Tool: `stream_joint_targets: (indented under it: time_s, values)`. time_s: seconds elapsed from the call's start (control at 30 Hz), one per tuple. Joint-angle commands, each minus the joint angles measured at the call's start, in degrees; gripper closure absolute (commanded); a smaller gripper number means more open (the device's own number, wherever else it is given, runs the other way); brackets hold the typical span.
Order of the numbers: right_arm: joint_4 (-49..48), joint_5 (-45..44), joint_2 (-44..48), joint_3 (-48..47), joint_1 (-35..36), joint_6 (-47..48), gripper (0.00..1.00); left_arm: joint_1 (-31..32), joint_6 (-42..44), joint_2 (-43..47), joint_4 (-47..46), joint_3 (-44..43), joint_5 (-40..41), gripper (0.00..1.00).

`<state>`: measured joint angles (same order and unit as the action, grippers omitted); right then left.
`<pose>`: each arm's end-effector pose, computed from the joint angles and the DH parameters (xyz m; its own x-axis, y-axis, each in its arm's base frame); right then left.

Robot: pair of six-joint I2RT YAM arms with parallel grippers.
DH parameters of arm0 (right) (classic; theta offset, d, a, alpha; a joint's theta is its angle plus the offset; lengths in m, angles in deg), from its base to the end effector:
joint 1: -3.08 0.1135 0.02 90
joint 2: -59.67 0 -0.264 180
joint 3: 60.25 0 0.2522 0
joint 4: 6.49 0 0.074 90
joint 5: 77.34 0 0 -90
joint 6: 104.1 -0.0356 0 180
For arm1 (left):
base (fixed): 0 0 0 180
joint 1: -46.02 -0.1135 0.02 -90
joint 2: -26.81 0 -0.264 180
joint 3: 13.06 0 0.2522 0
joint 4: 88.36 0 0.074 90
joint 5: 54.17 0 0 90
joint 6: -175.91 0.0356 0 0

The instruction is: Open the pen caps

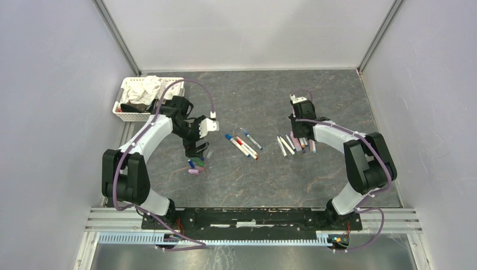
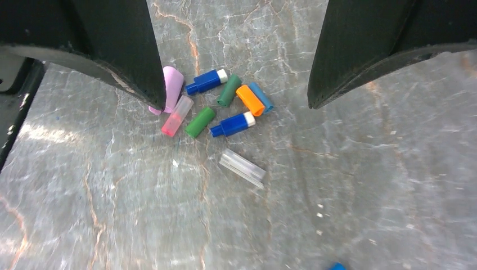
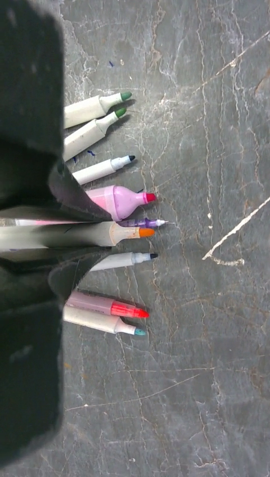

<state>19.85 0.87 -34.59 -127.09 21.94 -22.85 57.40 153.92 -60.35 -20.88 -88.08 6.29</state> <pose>0.3126 0.0991 0.1728 -0.7851 -0.1108 -0.6094 -0.0837 0.9938 -0.0729 0.2636 -0.0710 0.2209 -0.1211 0.8473 -0.5171 0.9910 0.1328 -0.0145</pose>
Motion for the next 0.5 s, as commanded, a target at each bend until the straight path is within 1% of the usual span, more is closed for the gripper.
stream_joint_targets:
  time_s: [0.0,0.13,0.27,0.3,0.33,0.43,0.47]
  values:
    - [-1.94,-2.74,-0.40,-0.62,-0.41,1.20,0.72,0.23,-7.88,3.43,3.00,-7.65,-5.67,0.00]
    - [-1.60,-1.74,0.40,-0.87,-0.47,0.81,0.67,0.23,-15.17,4.09,5.03,-15.71,-4.70,0.00]
    - [-1.07,0.57,2.61,-1.41,-0.32,-0.07,0.63,-0.05,-18.83,4.74,8.52,-25.16,-2.90,0.00]
    - [-1.28,1.29,3.55,-1.41,-0.17,-0.36,0.63,-0.26,-20.26,5.55,7.43,-26.32,-2.66,0.00]
    - [-1.52,2.17,4.29,-1.34,0.05,-0.70,0.63,-0.30,-23.52,6.74,5.03,-26.97,-1.49,0.00]
    - [-2.25,5.06,6.43,-1.62,2.21,-1.27,0.62,-0.30,-30.18,11.21,-3.55,-25.26,2.64,0.00]
    - [-2.66,5.96,6.84,-1.88,3.88,-1.12,0.59,-0.30,-32.34,12.71,-6.18,-23.95,4.16,0.00]
